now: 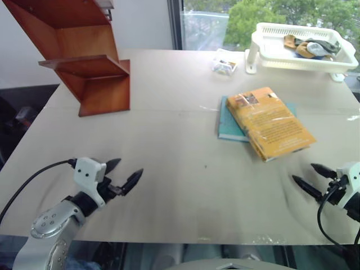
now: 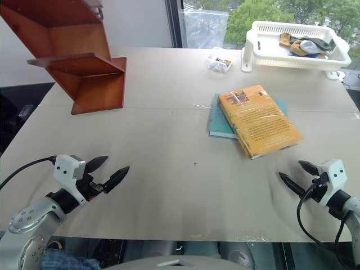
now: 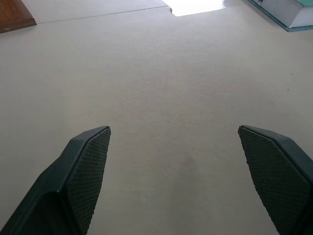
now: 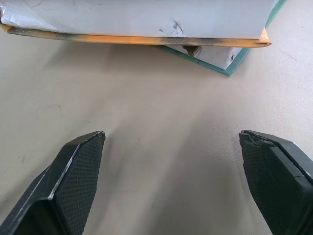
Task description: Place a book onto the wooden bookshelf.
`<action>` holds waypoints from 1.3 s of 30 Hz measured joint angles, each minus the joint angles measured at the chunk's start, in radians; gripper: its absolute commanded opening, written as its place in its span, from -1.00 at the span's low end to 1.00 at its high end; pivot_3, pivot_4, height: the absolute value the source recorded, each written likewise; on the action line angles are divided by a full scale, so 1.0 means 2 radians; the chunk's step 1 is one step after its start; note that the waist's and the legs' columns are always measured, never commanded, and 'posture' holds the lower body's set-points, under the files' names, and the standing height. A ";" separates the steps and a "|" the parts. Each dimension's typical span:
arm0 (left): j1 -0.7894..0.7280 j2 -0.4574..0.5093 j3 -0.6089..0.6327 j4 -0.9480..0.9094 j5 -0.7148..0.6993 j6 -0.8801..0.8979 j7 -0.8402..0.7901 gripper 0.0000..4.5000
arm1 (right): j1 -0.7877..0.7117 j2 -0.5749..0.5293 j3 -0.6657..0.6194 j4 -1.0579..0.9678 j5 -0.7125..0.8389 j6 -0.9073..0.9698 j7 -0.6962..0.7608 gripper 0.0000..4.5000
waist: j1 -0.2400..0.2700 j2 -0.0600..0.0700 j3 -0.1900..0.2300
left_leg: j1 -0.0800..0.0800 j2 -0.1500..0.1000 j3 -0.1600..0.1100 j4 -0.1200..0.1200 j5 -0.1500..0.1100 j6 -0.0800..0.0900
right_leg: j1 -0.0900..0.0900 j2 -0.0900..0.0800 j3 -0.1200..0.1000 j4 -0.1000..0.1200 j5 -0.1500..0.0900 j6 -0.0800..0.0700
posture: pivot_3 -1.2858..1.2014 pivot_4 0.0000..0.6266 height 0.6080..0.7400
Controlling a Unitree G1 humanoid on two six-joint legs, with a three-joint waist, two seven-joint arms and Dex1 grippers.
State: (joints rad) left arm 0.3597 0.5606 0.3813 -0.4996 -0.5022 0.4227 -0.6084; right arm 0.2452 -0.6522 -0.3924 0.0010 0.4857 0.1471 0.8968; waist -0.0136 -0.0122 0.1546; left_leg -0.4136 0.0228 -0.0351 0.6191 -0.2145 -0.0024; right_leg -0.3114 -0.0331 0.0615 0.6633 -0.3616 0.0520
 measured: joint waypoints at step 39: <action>-0.048 0.128 0.083 -0.014 -0.137 0.044 -0.122 0.95 | -0.185 -0.067 -0.017 0.189 -0.067 -0.024 -0.064 1.00 | -0.005 0.003 0.005 | 0.000 0.001 0.000 0.007 0.000 0.000 | 0.000 0.001 0.000 0.007 0.000 0.000 | 0.03 -0.52 1.00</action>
State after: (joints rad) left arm 0.2640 0.8161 0.5479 -0.5275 -0.7756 0.5099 -0.8534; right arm -0.1244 -0.7865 -0.4271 0.3792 0.3522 0.0986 0.7682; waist -0.0232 -0.0054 0.1643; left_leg -0.4130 0.0238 -0.0347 0.6333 -0.2144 -0.0025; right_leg -0.3121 -0.0302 0.0623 0.6779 -0.3616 0.0520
